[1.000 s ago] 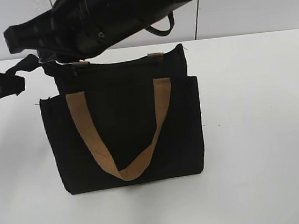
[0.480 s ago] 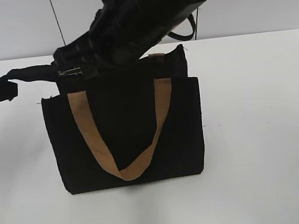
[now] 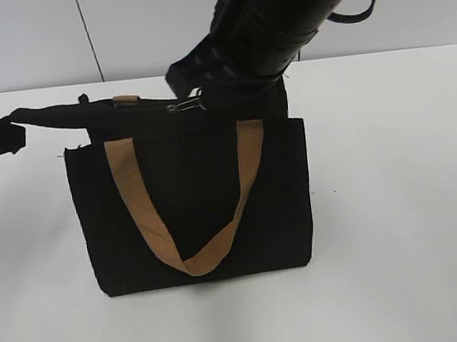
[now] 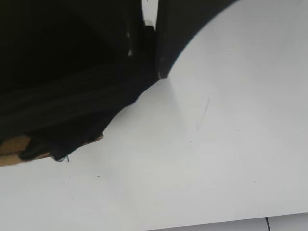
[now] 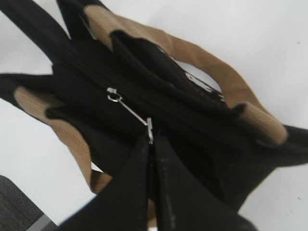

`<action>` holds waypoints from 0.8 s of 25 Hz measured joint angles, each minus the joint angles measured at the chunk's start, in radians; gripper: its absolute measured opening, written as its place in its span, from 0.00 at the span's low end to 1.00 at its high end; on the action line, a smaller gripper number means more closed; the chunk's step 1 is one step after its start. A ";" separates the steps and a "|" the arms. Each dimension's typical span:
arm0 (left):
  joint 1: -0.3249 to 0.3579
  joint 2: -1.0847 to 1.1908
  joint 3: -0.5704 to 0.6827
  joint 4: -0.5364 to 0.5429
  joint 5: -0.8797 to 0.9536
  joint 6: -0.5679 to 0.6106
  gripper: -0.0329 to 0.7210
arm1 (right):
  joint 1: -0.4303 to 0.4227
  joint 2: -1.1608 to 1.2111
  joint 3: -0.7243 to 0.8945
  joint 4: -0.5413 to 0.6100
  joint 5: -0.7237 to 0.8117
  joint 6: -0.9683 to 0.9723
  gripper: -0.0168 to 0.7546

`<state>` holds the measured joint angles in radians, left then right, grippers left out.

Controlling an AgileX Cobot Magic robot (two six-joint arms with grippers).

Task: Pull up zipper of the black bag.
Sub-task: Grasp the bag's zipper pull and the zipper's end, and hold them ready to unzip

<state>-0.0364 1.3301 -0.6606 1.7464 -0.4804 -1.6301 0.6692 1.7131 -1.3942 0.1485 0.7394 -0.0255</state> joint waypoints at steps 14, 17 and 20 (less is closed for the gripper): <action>-0.003 0.000 0.001 0.000 -0.025 0.000 0.07 | -0.080 -0.095 0.000 -0.158 0.247 0.000 0.00; -0.006 0.000 0.001 0.000 -0.040 0.000 0.07 | -0.080 -0.104 0.000 -0.179 0.264 0.000 0.00; -0.008 0.000 0.001 0.000 -0.050 0.000 0.07 | -0.080 -0.114 0.000 -0.181 0.271 0.000 0.00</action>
<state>-0.0446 1.3301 -0.6595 1.7464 -0.5300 -1.6301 0.5892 1.5988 -1.3945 -0.0330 1.0101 -0.0255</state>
